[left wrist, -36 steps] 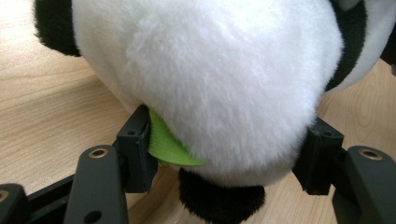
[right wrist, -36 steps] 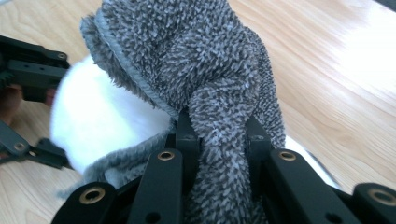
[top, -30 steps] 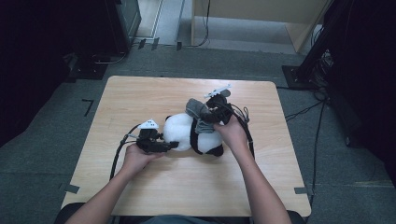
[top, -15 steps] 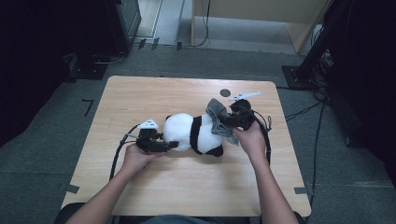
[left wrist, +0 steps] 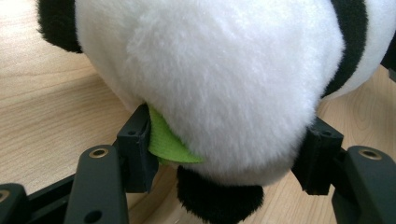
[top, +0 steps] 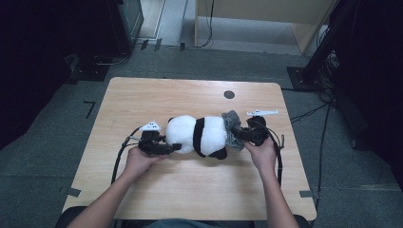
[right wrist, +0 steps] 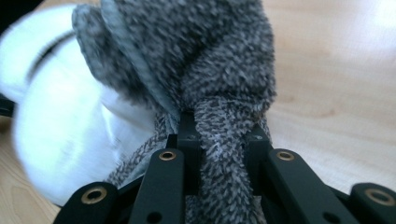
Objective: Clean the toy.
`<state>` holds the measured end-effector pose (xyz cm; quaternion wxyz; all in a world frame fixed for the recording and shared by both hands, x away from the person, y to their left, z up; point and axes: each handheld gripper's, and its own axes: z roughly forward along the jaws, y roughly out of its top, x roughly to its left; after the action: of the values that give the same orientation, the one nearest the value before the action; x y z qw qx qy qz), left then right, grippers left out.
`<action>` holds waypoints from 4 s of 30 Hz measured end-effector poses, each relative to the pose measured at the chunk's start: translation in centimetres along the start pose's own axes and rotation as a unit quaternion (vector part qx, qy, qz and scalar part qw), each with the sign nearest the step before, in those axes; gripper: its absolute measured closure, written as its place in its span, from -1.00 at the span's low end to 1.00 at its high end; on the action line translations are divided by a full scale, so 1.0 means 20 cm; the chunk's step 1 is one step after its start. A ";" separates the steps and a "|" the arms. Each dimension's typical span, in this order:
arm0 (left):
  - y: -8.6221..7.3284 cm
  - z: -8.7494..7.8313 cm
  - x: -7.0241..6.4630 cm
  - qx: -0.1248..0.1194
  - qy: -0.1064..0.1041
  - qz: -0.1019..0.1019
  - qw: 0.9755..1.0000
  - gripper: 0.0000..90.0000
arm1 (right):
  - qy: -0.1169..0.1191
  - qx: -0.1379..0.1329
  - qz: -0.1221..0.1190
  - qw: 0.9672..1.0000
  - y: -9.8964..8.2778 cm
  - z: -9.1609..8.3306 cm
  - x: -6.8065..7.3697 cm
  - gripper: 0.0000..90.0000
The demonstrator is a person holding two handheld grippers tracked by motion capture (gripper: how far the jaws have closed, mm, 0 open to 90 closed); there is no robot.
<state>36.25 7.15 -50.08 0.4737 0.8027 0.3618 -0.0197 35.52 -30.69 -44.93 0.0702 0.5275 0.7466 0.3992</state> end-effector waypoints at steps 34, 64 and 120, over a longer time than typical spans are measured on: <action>0.01 -0.01 -0.01 -0.006 0.004 -0.008 1.000 -0.21 | -0.001 -0.053 -0.072 0.996 0.22 -0.24 0.32 0.71; 0.01 -0.02 -0.01 0.003 0.005 -0.005 1.000 -0.19 | 0.030 0.043 -0.231 0.971 0.13 0.29 0.84 0.73; 0.01 -0.02 0.00 0.002 0.002 -0.001 1.000 -0.15 | -0.049 0.050 -0.022 0.997 -0.12 0.06 0.07 0.72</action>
<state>36.26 7.33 -49.78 0.4712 0.8036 0.3632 -0.0198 33.75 -29.16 -47.01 0.0890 0.5329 0.7726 0.3335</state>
